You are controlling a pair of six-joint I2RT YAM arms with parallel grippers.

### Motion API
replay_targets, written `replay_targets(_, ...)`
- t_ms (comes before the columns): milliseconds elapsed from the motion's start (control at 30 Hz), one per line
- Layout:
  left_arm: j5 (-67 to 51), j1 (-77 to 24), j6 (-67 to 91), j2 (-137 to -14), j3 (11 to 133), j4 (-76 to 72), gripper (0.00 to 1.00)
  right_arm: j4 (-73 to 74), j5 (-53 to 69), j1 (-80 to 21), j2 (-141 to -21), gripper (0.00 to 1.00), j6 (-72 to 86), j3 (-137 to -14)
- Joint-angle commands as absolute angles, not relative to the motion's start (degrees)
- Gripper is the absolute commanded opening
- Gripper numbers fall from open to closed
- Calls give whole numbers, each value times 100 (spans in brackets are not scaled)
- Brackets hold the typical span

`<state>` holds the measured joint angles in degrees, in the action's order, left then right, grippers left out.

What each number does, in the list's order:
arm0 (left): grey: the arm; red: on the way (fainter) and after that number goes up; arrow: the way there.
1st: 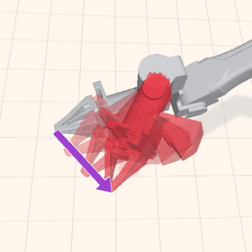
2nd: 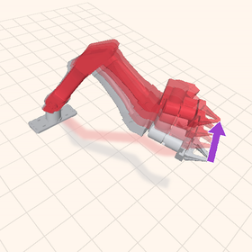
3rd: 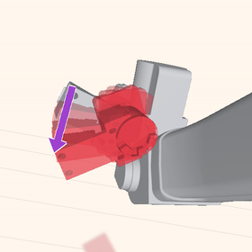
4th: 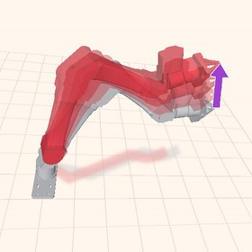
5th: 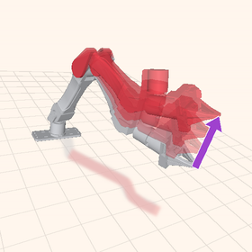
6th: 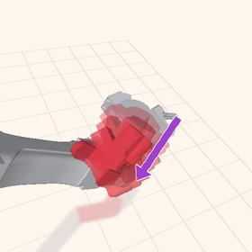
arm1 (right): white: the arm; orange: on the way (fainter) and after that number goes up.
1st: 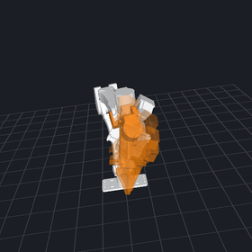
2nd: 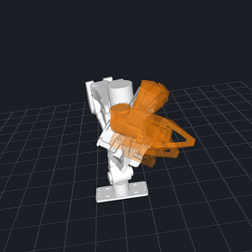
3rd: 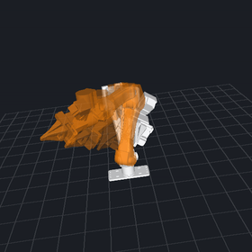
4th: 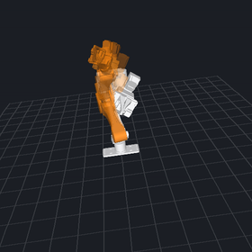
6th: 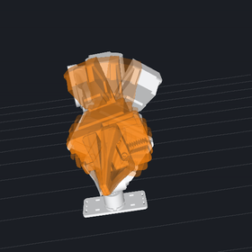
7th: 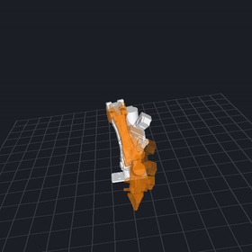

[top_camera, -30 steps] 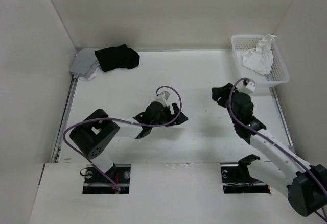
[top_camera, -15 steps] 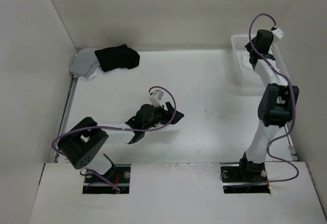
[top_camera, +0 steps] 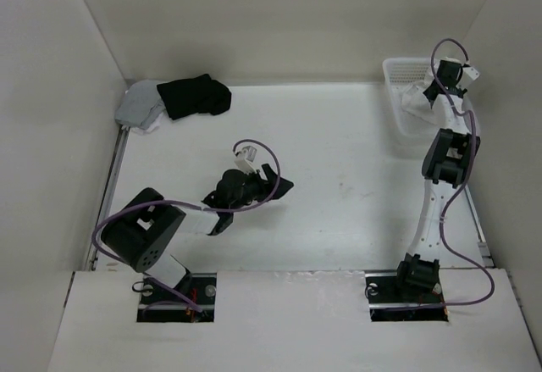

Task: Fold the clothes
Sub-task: Grab the tank top from the pile

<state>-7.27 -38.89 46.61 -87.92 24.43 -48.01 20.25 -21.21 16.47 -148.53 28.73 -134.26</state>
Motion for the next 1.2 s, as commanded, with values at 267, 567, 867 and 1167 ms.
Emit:
replay_targets(267, -1872, -2677, 5967, -9281, 1926, -6696, 66, 2839, -3111, 1648, -15443, 57, 2488, -14819)
replay_targets(567, -1907, -2571, 6029, -9325, 1837, -6847, 66, 2566, -3050, 1665, -15336, 70, 3049, -15204)
replay_targets(867, -1916, -2421, 6064, -9360, 1793, -6970, 66, 2549, -2171, 1824, -15767, 50, 4192, -15275)
replay_targets(1167, -2021, -2237, 6249, -9474, 1696, -7294, 66, 2417, -2048, 1798, -15978, 15, 4342, -15346)
